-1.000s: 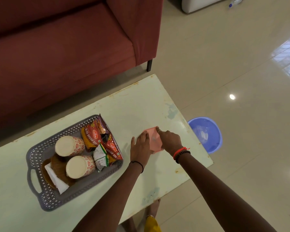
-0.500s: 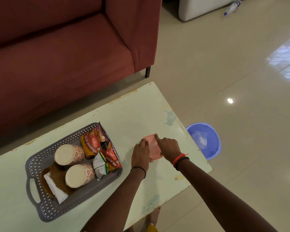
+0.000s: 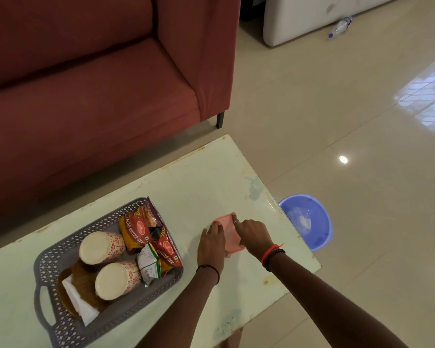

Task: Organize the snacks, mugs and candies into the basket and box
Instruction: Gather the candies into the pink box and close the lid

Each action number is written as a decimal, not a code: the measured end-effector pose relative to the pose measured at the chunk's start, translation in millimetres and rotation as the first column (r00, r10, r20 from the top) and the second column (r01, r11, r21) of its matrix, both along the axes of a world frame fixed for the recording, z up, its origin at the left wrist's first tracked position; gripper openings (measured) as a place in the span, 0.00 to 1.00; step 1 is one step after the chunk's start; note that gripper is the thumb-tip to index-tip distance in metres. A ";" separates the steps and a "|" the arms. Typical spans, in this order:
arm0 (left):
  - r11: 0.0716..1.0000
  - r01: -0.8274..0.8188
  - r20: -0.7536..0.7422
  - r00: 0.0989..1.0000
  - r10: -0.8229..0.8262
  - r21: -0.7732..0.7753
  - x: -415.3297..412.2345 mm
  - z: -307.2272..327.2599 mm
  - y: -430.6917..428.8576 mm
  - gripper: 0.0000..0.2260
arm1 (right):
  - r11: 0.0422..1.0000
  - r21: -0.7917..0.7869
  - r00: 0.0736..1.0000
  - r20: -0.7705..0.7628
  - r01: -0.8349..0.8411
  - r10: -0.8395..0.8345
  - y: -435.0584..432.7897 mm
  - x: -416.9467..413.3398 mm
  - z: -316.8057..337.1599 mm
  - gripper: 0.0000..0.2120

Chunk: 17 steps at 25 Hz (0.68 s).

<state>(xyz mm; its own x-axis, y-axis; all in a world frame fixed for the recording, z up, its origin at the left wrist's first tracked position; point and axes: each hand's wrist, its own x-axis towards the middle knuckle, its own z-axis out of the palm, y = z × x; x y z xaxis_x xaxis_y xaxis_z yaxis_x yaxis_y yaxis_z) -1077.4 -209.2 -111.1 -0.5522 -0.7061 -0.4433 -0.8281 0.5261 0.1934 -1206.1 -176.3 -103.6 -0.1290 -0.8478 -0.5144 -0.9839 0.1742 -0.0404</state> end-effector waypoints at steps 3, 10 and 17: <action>0.999 -0.028 -0.029 0.999 0.029 0.026 1.6 -0.3 0.0 0.37 | 0.997 0.011 0.994 0.079 0.079 -0.080 2.8 -0.6 2.3 0.37; 0.989 -0.093 -0.100 0.989 0.105 0.115 4.9 4.0 6.1 0.36 | 0.911 0.047 0.849 0.347 0.410 -0.400 12.3 5.2 -0.9 0.37; 0.654 -0.582 -0.365 0.544 0.755 0.484 -2.3 4.9 28.0 0.29 | 0.586 0.126 0.433 0.555 0.800 -0.710 15.4 6.5 -9.9 0.17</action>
